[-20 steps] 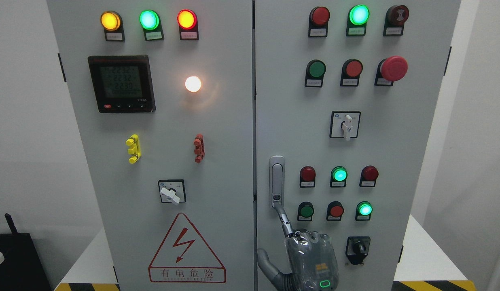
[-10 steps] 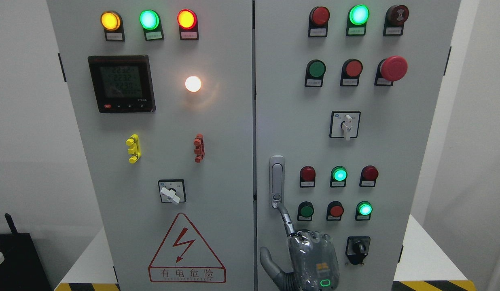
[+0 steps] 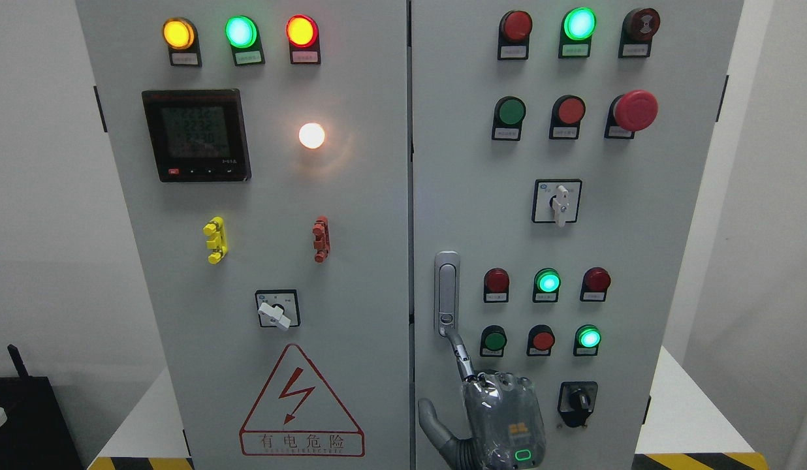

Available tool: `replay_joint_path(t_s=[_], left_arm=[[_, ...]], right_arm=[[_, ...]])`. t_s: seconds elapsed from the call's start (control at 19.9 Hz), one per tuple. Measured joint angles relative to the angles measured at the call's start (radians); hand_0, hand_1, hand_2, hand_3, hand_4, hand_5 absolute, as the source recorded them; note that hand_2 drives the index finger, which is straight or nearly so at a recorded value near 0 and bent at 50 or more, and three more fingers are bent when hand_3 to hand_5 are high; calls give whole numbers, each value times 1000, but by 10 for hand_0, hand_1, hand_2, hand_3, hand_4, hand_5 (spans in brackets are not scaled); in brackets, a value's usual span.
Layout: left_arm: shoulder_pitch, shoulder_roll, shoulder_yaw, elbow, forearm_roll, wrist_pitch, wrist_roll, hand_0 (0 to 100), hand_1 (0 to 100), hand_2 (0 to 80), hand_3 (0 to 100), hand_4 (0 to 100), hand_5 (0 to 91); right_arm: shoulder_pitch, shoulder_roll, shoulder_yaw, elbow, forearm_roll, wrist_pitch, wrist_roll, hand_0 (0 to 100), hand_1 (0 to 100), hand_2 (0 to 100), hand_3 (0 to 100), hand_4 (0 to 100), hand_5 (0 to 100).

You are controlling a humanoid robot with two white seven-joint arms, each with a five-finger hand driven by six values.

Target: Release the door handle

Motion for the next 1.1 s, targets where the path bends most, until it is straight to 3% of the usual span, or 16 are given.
replay_joint_path(t_s=[1.1], left_arm=[[0,0,0,0,0,0,0,120,389,0,0,0,0]], right_arm=[[3,0,5,17,-1,2,8,378,338,0,1000,1000,995]])
